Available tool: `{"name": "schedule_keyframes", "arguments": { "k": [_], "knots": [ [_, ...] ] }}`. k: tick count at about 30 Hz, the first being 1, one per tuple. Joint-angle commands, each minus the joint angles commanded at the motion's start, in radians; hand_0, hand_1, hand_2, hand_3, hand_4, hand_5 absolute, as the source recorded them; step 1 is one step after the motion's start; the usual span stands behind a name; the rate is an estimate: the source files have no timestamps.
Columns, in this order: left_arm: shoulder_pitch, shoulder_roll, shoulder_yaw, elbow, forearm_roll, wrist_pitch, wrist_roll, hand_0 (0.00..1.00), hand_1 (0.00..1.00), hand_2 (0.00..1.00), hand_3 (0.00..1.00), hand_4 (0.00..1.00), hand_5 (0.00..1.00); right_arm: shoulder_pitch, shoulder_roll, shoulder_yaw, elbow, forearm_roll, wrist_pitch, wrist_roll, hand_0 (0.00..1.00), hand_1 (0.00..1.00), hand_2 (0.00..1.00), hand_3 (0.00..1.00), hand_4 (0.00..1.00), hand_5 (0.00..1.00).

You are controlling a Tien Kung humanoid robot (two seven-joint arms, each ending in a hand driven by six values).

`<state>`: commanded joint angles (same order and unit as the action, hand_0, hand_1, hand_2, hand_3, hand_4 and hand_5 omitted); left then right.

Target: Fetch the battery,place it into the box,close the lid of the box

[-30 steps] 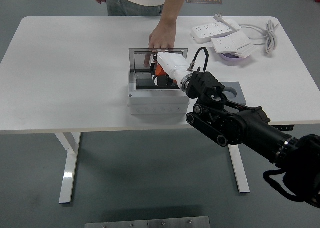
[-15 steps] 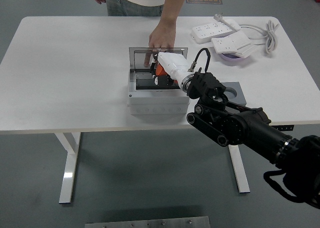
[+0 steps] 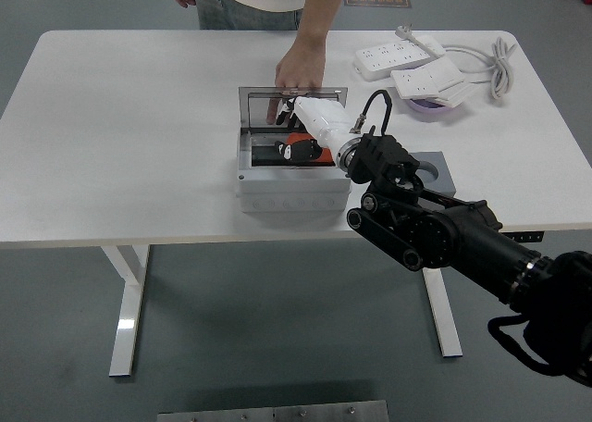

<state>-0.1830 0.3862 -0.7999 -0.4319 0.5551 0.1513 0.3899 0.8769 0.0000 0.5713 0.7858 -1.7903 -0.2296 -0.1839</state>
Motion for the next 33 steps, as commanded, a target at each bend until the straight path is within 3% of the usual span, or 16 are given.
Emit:
{"name": "schedule_keyframes", "arguments": {
  "k": [11, 16, 22, 23, 25, 33],
  "knots": [
    [0.001, -0.004, -0.008, -0.002, 0.011, 0.0, 0.008, 0.633, 0.719, 0.576, 0.565, 0.657, 0.13, 0.011, 0.0, 0.002, 0.029, -0.009, 0.005, -0.022, 0.615, 0.622, 0.628, 0.688, 0.881, 0.441],
    [0.008, -0.004, -0.007, -0.002, 0.006, 0.003, 0.007, 0.633, 0.719, 0.576, 0.565, 0.657, 0.13, 0.027, -0.004, 0.013, 0.098, -0.011, 0.046, -0.054, 0.615, 0.622, 0.628, 0.688, 0.881, 0.441],
    [0.017, -0.005, -0.003, -0.002, -0.003, 0.006, 0.004, 0.633, 0.719, 0.577, 0.565, 0.656, 0.13, 0.053, -0.044, 0.044, 0.198, -0.007, 0.098, -0.097, 0.606, 0.61, 0.619, 0.688, 0.898, 0.474],
    [0.018, -0.005, -0.002, -0.002, -0.004, 0.006, 0.003, 0.634, 0.719, 0.576, 0.564, 0.656, 0.131, 0.058, -0.051, 0.05, 0.211, -0.005, 0.102, -0.1, 0.529, 0.535, 0.573, 0.66, 0.895, 0.532],
    [0.019, -0.006, -0.001, -0.002, -0.006, 0.006, 0.003, 0.634, 0.719, 0.576, 0.564, 0.656, 0.131, 0.065, -0.062, 0.062, 0.227, -0.001, 0.104, -0.1, 0.529, 0.535, 0.573, 0.66, 0.895, 0.532],
    [0.018, -0.005, -0.003, -0.002, -0.003, 0.006, 0.004, 0.634, 0.719, 0.577, 0.565, 0.656, 0.129, 0.077, -0.076, 0.114, 0.185, 0.052, 0.094, -0.067, 0.518, 0.518, 0.561, 0.649, 0.889, 0.552]
  ]
}}
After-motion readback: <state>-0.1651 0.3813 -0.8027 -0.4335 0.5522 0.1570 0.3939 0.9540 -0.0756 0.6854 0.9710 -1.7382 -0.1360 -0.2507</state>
